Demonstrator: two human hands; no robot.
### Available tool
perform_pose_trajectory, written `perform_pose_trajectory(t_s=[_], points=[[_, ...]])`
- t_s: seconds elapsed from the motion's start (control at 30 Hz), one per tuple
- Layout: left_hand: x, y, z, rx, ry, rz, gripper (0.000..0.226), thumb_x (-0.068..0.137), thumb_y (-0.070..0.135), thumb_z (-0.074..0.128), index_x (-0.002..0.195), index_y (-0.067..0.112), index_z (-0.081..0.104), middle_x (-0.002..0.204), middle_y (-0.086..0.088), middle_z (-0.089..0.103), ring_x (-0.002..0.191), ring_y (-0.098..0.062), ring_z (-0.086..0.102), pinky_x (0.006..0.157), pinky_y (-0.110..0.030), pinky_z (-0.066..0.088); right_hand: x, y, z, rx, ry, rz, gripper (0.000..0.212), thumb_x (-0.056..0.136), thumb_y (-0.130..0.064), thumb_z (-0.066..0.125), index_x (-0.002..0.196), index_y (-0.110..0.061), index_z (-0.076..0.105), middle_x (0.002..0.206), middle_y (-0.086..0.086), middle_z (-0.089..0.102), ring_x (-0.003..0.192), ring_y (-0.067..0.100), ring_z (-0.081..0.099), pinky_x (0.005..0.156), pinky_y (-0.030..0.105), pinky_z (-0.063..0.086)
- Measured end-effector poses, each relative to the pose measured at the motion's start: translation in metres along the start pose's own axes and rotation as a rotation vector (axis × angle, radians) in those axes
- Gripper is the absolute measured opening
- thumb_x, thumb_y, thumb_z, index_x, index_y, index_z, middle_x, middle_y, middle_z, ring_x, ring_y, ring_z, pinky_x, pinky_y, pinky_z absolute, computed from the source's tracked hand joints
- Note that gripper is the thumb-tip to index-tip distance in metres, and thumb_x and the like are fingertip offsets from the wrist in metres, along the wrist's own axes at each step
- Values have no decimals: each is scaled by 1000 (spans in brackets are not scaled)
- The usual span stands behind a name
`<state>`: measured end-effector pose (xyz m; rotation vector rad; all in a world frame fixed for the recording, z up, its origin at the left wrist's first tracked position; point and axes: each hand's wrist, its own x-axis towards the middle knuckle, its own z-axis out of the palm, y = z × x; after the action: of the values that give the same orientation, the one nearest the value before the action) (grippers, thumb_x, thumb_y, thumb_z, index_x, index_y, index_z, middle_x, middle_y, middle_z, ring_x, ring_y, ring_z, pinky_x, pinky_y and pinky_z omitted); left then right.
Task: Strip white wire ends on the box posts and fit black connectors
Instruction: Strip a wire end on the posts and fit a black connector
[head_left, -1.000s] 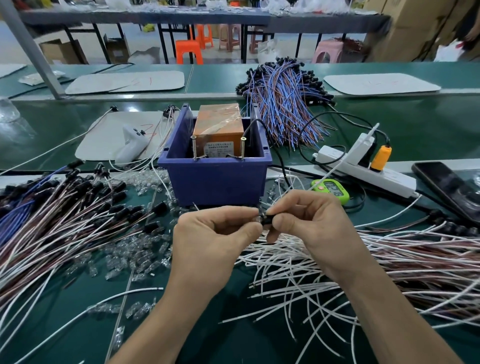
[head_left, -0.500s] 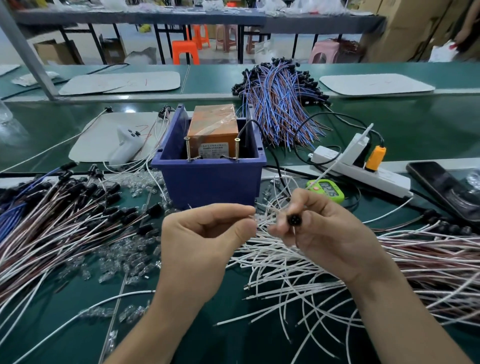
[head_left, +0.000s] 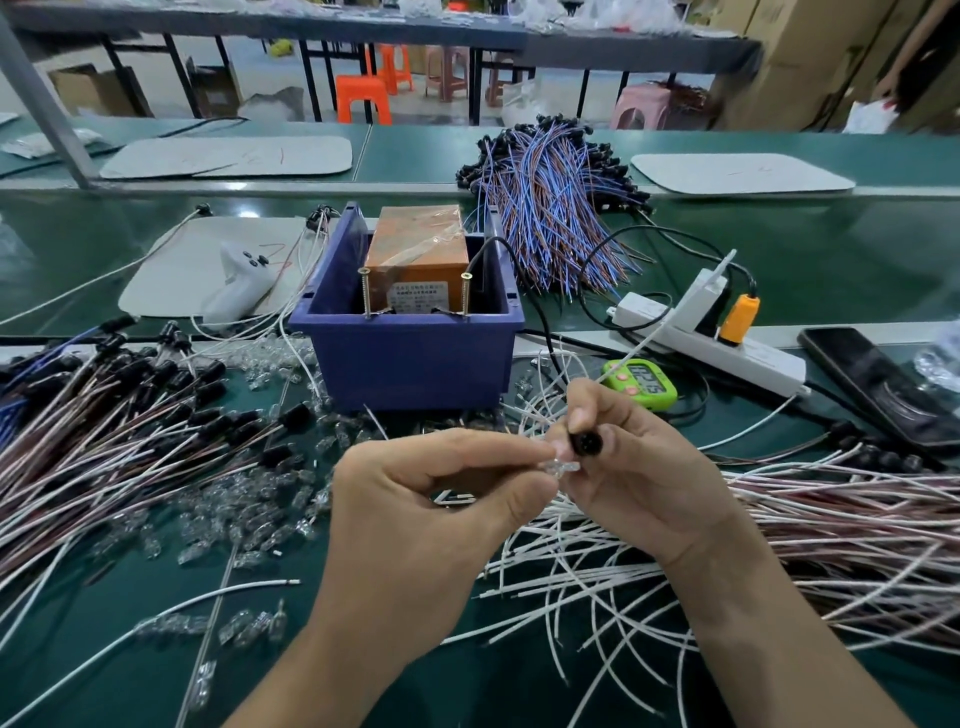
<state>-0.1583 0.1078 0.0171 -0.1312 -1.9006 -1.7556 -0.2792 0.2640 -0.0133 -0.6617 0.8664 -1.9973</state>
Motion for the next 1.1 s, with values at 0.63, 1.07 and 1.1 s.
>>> perform_pose_trajectory(t_s=[0.63, 1.07, 1.1], points=[[1, -11, -4, 99, 106, 36, 29, 72, 21, 91, 87, 44, 82, 76, 18, 77, 64, -3, 74, 60, -15, 57, 5, 7, 2, -125, 63, -31, 28, 69, -22, 93, 85, -11, 74, 85, 12, 72, 80, 28, 58, 78, 39, 37], [1, -17, -11, 264, 44, 145, 25, 79, 26, 87, 102, 32, 80, 91, 22, 77, 79, -5, 76, 69, -18, 59, 6, 9, 0, -103, 8, -61, 20, 78, -12, 85, 92, -6, 72, 93, 14, 72, 74, 17, 64, 70, 22, 54], [2, -17, -12, 290, 30, 177, 25, 80, 24, 85, 103, 30, 79, 94, 23, 77, 82, -4, 75, 71, -17, 58, 6, 9, 0, -110, 1, -62, 19, 79, -12, 84, 93, -7, 72, 93, 13, 73, 74, 17, 64, 71, 22, 53]])
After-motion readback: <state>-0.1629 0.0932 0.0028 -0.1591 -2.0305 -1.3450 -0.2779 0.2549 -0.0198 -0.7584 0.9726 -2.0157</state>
